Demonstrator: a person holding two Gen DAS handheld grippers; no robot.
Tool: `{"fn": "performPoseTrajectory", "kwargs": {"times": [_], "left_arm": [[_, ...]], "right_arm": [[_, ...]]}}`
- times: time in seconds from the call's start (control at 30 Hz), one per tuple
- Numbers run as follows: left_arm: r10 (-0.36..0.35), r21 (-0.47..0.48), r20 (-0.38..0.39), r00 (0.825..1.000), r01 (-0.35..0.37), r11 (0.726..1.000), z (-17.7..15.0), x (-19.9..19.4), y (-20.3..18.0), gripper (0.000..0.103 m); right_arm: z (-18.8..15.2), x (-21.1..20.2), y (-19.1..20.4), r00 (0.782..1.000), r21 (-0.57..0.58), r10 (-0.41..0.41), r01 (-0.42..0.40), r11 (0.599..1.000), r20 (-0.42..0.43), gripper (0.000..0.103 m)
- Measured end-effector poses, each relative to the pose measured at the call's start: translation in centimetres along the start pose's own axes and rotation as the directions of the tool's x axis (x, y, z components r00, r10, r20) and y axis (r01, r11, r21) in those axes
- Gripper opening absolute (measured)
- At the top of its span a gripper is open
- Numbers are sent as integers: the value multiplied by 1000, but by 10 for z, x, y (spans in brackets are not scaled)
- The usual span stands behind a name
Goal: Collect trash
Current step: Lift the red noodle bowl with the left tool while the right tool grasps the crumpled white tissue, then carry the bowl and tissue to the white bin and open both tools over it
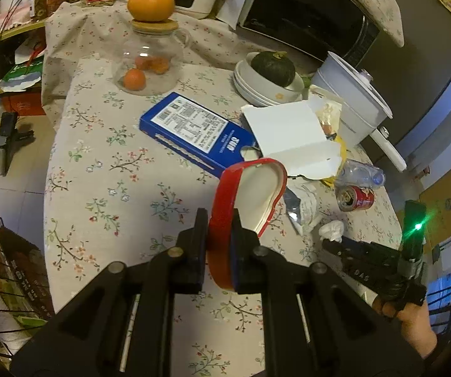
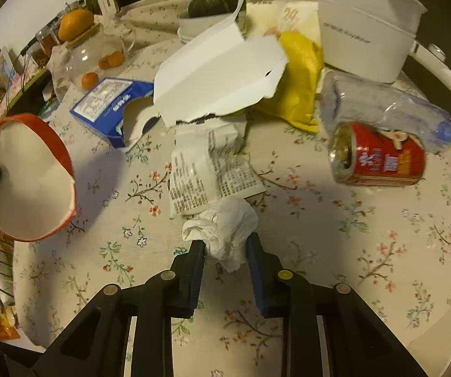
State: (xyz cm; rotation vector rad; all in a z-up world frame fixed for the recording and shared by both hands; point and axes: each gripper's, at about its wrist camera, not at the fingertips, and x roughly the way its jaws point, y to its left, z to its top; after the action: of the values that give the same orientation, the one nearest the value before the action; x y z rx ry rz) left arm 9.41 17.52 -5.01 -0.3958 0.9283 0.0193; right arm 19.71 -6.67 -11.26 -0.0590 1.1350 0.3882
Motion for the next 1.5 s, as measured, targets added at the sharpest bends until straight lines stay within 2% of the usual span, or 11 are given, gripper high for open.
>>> {"fn": "performPoseTrajectory", "kwargs": {"times": [0.4, 0.83, 1.27, 1.5], "left_arm": [[-62, 89, -32, 998, 64, 994, -6, 7, -43, 14], [-138, 187, -75, 988, 150, 971, -20, 15, -103, 14], [-222, 301, -140, 965, 255, 919, -45, 25, -187, 14], [-270, 358, -187, 945, 321, 877, -66, 33, -240, 14]], "right_arm": [[-14, -53, -44, 999, 56, -24, 21, 998, 42, 28], [-49, -94, -95, 996, 113, -62, 55, 992, 62, 28], [-91, -126, -165, 993, 234, -100, 81, 969, 68, 28], [-116, -139, -205, 990, 298, -126, 102, 949, 62, 28]]}}
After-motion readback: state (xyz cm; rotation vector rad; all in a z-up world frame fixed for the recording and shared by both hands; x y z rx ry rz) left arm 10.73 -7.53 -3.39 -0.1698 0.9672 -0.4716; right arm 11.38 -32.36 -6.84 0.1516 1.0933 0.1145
